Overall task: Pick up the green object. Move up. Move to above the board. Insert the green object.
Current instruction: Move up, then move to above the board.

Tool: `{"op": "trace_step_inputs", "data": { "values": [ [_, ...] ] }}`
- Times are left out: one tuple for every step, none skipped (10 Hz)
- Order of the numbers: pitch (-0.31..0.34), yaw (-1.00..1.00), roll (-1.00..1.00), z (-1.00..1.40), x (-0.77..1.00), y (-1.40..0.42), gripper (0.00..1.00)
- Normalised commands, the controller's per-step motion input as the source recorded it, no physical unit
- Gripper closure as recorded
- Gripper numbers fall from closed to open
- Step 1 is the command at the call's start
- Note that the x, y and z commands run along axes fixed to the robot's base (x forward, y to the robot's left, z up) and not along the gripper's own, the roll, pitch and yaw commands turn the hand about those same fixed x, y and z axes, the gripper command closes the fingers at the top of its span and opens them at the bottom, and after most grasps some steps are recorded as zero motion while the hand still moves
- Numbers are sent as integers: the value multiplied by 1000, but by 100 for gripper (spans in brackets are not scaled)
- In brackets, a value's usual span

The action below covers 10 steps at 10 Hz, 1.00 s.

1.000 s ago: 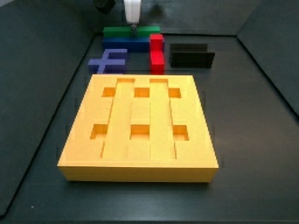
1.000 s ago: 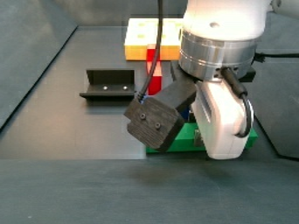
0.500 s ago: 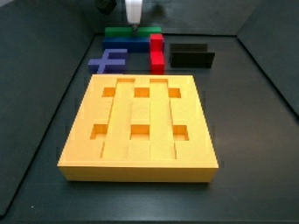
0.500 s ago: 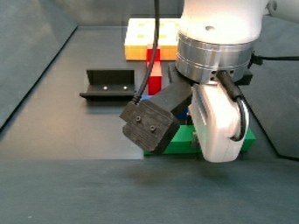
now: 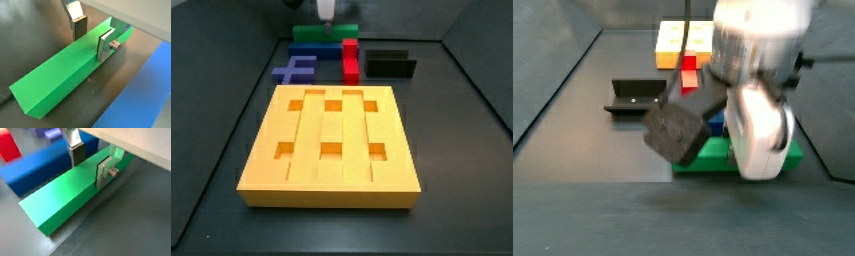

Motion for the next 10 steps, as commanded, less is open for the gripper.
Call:
{"op": "trace_step_inputs", "data": {
  "values": [
    [24, 33, 17, 552, -53, 30, 100],
    [19, 24, 46, 189, -1, 16, 100],
    [0, 0, 0, 1400, 0, 0, 100],
    [48, -5, -17, 1400, -33, -12, 100],
    [57, -1, 2, 1400, -41, -13, 100],
    [43, 5, 26, 1400, -8, -7, 100],
    [54, 0, -3, 1400, 8, 2, 100],
    [83, 3, 1, 1400, -24, -6, 100],
    [79, 2, -6, 790, 4, -7, 100],
    [82, 1, -10, 395, 39, 14, 100]
  ]
}}
